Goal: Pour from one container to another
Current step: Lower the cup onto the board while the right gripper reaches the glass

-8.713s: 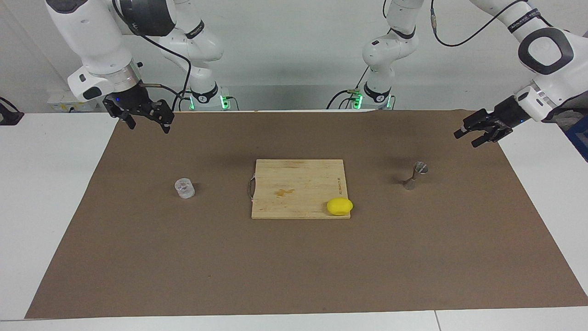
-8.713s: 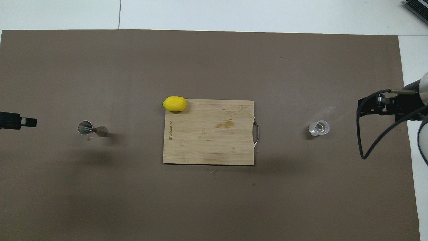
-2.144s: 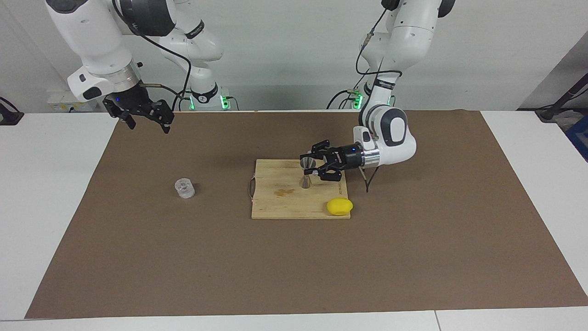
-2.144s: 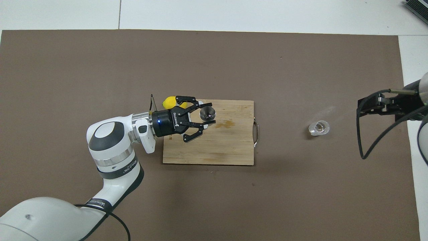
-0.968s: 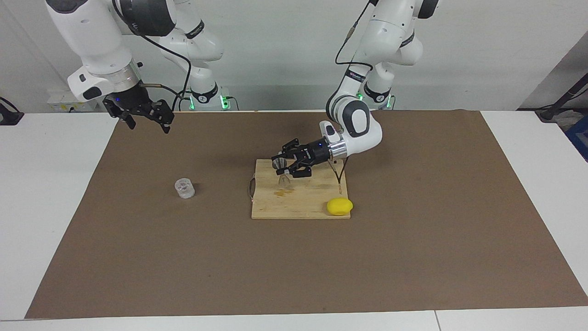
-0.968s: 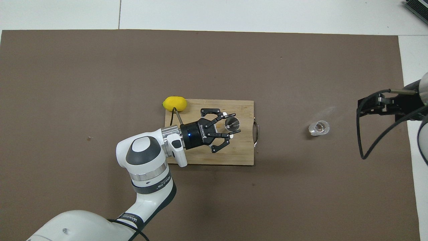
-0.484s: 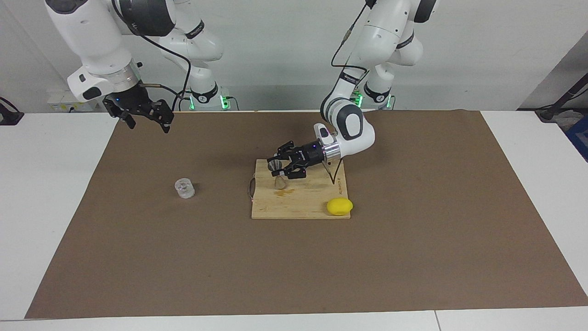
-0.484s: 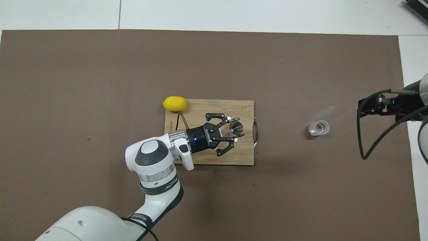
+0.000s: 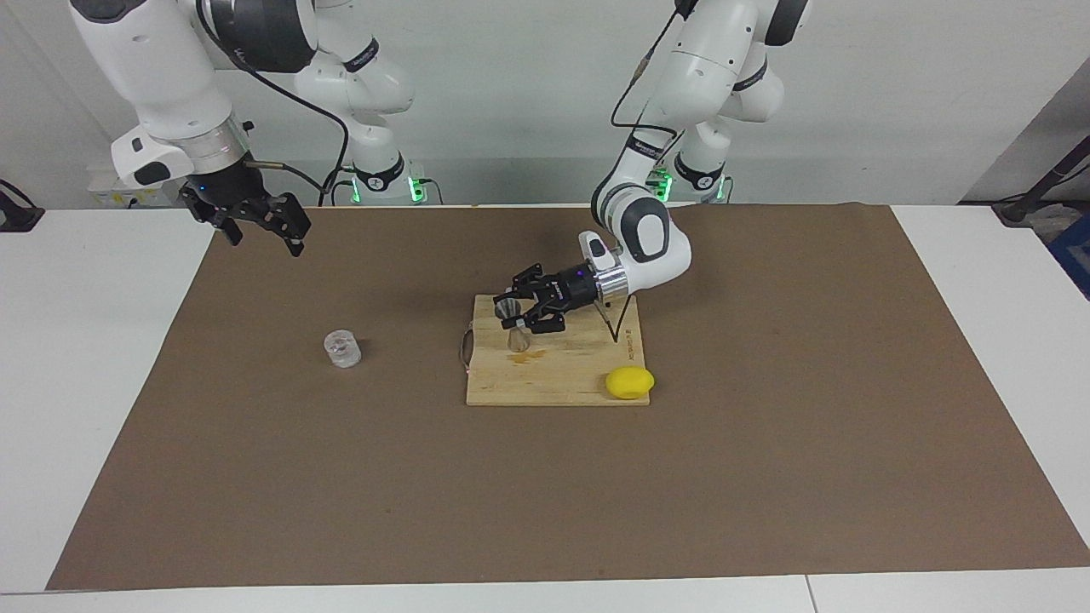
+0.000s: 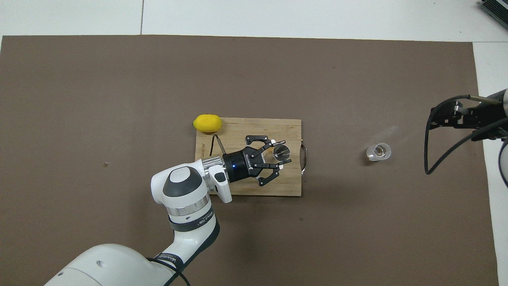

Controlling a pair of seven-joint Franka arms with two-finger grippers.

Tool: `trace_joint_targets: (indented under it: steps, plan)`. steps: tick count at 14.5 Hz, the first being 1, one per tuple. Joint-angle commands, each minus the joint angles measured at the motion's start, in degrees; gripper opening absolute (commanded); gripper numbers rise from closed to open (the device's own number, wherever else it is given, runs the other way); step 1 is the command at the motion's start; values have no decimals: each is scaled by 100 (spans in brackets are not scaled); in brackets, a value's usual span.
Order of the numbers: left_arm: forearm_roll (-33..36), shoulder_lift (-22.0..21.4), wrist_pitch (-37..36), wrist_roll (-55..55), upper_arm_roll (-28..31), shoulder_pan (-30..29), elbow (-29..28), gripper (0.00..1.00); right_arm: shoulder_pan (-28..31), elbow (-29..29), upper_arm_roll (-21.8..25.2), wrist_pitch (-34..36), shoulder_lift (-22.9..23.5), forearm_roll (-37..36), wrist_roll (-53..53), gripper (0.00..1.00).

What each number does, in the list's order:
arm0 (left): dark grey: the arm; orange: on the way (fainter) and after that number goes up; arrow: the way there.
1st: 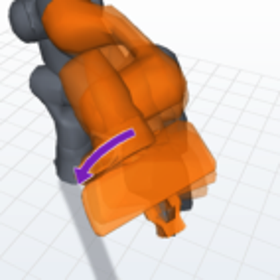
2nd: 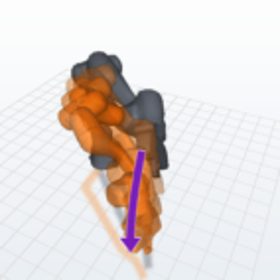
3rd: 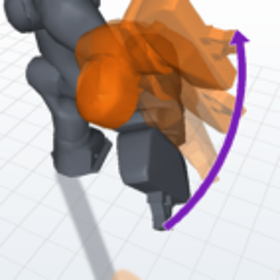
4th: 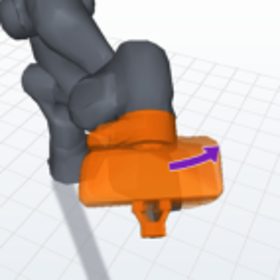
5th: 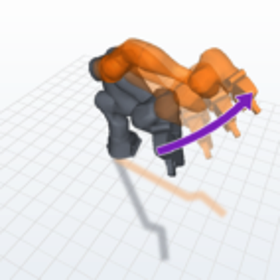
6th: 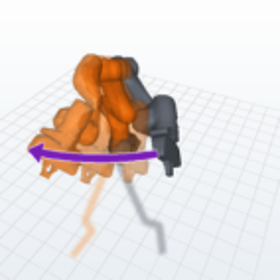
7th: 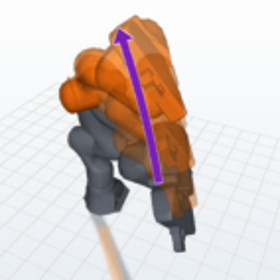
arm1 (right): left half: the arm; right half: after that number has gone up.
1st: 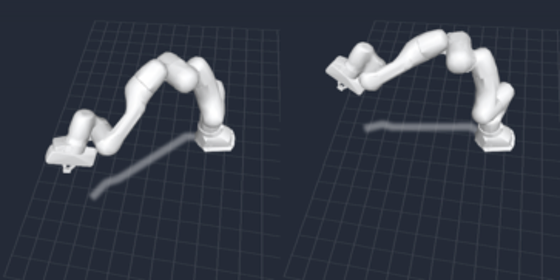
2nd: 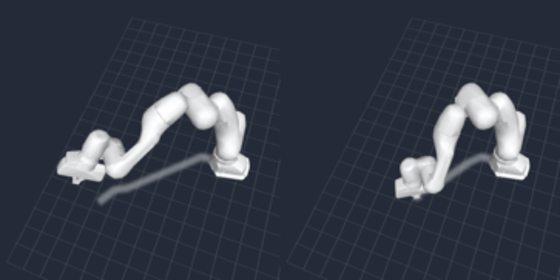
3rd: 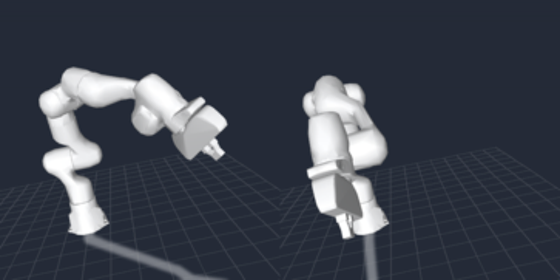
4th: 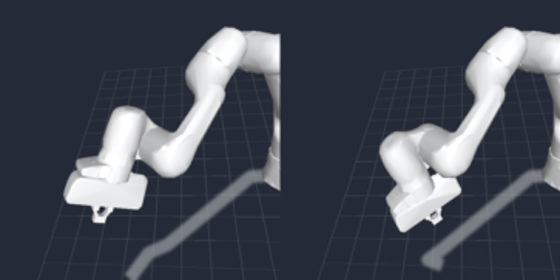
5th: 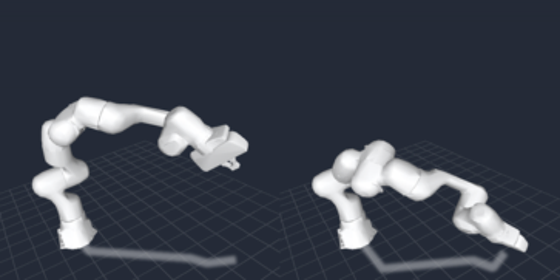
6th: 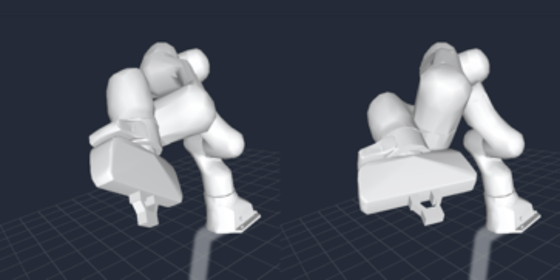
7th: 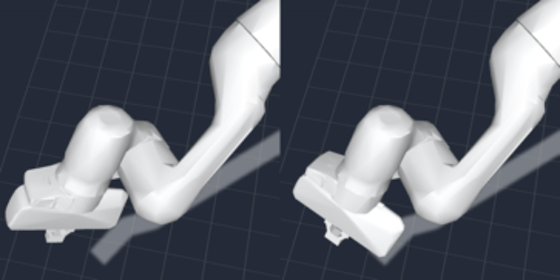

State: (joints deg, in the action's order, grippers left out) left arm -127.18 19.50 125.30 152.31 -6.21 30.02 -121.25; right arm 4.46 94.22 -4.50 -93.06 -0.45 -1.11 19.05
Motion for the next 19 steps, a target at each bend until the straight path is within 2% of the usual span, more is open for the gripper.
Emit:
trace_joint_targets:
  steps: [1, 4, 6, 10, 11, 12, 13, 19]
  plan:
    - [-131, 62, 293, 150, 85, 215, 40, 0, 143, 149, -25, -160, 53, 267, 991, 98]
    - [-131, 71, 381, 159, 94, 215, 49, 0, 476, 587, -25, -536, 106, 917, 1942, 98]
    - [-123, 71, 390, 159, 94, 215, 23, 0, 582, 816, -25, -696, 132, 1033, 2373, 99]
    - [-123, 71, 390, 167, 103, 198, -4, 0, 1013, 852, -25, -740, 790, 1788, 2972, 99]
    - [-123, 80, 407, 167, 112, 189, -30, 5, 1065, 887, -25, -818, 905, 1885, 3077, 99]
    - [-123, 71, 407, 202, 112, 154, -56, 34, 1153, 948, -25, -897, 1037, 1964, 3130, 99]
    - [-123, 71, 407, 255, 112, 128, -82, 99, 1197, 975, -25, -907, 1177, 2113, 3140, 99]
    - [-44, 27, 293, 536, 147, -188, -372, 100, 1540, 1353, -25, -1408, 1705, 2772, 3245, 99]
